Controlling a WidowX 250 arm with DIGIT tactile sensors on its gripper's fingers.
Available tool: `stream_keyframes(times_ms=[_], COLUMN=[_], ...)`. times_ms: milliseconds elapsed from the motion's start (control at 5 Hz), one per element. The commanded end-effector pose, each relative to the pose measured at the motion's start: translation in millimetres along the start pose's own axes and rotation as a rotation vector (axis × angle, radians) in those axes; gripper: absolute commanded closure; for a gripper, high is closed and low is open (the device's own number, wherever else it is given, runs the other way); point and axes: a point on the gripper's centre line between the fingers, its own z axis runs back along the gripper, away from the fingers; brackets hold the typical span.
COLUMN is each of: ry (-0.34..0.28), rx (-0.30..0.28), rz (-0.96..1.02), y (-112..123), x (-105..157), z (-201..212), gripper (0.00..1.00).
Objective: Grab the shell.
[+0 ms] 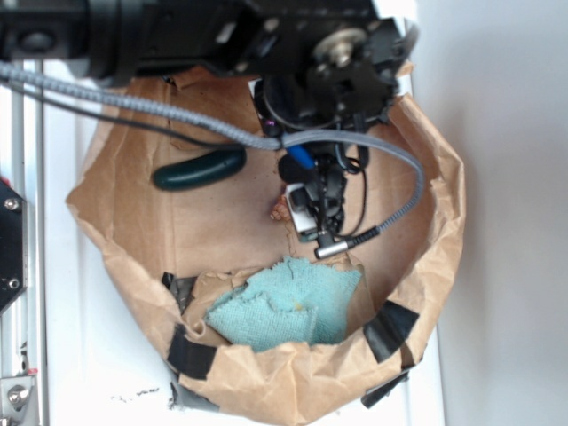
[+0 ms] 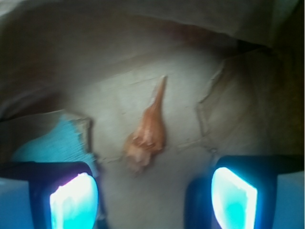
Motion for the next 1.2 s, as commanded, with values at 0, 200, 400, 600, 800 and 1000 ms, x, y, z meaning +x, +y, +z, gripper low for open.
stream_keyframes(times_ms=[0,200,400,600,800,1000], ry=[-0.167,-0.163,-0.129,-0.114,-0.118,-0.135], rx=[0.110,0.111,0.093,0.084,0.097,0.103], rz=[0.068,0.081,0.052,0.052,0.041,0.070], y=[-2,-9,-19,-29,-31,-29], x=[19,20,11,-1,-4,-2], z=[-26,-39,-46,-53,-56,-56], gripper=[0.00,0.00,0.00,0.00,0.01,1.00])
